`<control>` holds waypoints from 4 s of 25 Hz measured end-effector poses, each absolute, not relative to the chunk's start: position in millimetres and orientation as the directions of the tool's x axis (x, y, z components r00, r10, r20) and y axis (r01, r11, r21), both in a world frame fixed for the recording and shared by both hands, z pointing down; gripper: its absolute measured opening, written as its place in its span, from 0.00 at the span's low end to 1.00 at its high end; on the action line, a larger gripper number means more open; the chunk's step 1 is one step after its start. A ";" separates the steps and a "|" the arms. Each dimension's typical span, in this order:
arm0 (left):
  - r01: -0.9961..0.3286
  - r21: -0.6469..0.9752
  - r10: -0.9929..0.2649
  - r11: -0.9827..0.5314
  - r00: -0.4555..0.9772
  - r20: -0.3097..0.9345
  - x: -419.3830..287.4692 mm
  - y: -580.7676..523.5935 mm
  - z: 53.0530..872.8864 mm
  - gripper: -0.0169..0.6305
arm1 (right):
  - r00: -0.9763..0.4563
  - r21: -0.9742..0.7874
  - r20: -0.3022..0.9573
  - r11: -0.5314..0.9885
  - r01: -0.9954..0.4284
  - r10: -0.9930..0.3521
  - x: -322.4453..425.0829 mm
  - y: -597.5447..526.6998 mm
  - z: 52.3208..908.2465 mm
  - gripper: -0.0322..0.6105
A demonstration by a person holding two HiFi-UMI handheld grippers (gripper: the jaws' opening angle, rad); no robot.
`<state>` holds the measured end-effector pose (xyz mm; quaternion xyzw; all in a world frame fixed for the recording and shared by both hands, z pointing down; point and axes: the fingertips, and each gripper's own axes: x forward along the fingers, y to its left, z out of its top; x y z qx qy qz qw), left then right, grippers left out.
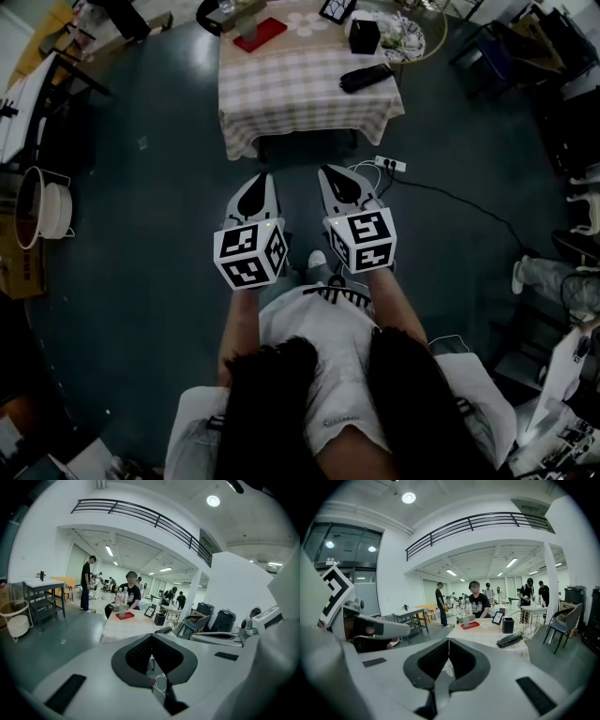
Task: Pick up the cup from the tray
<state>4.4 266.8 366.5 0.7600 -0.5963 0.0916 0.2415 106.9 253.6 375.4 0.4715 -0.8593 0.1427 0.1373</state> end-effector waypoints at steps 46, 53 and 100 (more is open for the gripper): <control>-0.959 0.237 -0.847 -0.152 0.250 0.468 -63.5 46.4 389.6 0.04 | -0.562 -0.102 0.336 0.564 -0.819 -0.756 38.0 33.4 378.7 0.54; -0.953 0.233 -0.847 -0.194 0.283 0.451 -95.1 -14.4 380.6 0.04 | -0.527 -0.092 0.293 0.525 -0.846 -0.798 8.4 -24.5 368.8 0.58; -0.984 0.176 -0.756 0.031 0.092 0.648 -176.7 -261.0 511.3 0.04 | -0.638 -0.108 0.417 0.662 -0.742 -0.647 -102.8 -334.4 525.7 0.71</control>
